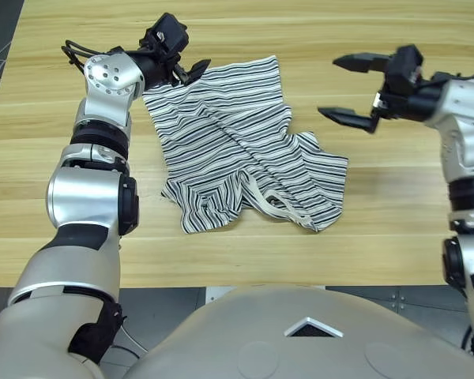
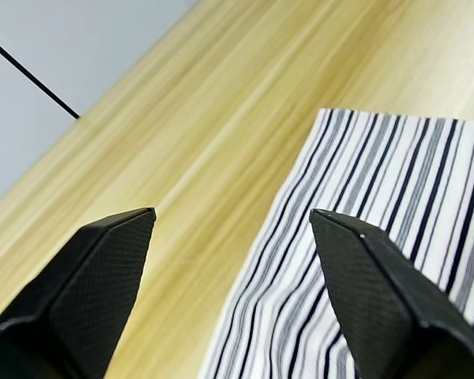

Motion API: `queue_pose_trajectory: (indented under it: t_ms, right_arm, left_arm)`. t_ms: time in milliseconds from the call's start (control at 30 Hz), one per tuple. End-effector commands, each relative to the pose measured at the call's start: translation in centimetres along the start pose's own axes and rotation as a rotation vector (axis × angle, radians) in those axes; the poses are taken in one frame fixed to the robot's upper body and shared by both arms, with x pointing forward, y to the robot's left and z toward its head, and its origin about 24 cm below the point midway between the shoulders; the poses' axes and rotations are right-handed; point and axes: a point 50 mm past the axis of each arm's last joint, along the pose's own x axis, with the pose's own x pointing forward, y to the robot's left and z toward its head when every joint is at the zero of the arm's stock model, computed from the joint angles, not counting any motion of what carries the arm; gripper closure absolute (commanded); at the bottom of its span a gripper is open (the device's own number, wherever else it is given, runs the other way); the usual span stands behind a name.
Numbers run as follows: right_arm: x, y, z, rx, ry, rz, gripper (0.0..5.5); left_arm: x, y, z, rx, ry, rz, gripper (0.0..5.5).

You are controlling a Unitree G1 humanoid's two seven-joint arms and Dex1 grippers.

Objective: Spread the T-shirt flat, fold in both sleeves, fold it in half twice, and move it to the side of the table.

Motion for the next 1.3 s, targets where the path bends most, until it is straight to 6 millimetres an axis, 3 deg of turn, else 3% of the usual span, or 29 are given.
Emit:
queue_pose_trajectory:
  t_ms: [33, 100, 200, 300, 400, 533, 633, 800, 933, 1100, 1300]
  right_arm:
    - [5.5, -1.4, -0.3, -0.066, 0.063, -0.070, 1.45]
    - [7.6, -1.4, -0.6, -0.067, 0.095, -0.097, 1.45]
    - [10.5, -0.9, -0.9, -0.084, 0.185, -0.120, 1.45]
    - [12.1, -0.1, -1.6, -0.079, 0.290, -0.161, 1.45]
    - [12.3, 0.7, -3.1, -0.133, 0.412, -0.175, 1.45]
    - [11.7, 2.1, -5.7, -0.168, 0.564, -0.149, 1.45]
    - [11.1, 3.8, -7.8, -0.203, 0.665, -0.073, 1.45]
    - [8.8, 4.4, -10.2, -0.198, 0.793, -0.066, 1.45]
    - [7.1, 3.4, -10.7, -0.192, 0.839, -0.098, 1.45]
    - [5.2, 2.4, -11.0, -0.204, 0.902, -0.125, 1.45]
    - [2.0, 1.6, -12.1, -0.167, 0.990, -0.202, 1.45]
  left_arm:
    - [-0.3, -1.1, 0.6, 0.089, -0.045, -0.129, 1.86]
    - [-0.7, -3.5, 0.0, 0.151, -0.047, -0.265, 1.86]
    - [-3.4, -7.7, 0.6, 0.336, -0.095, -0.524, 1.86]
    - [-5.9, -9.6, 2.1, 0.440, -0.123, -0.631, 1.86]
    - [-7.7, -10.6, 2.9, 0.497, -0.106, -0.667, 1.86]
    - [-9.5, -12.8, 4.1, 0.501, -0.129, -0.703, 1.86]
    - [-10.5, -15.4, 3.7, 0.452, -0.113, -0.773, 1.86]
    - [-10.9, -19.1, -0.3, 0.328, 0.067, -0.922, 1.86]
    - [-11.3, -20.7, -1.3, 0.203, 0.105, -0.997, 1.86]
    - [-12.1, -20.8, -0.6, 0.161, 0.058, -1.047, 1.86]
    - [-13.0, -20.4, -1.5, 0.010, 0.095, -1.092, 1.86]
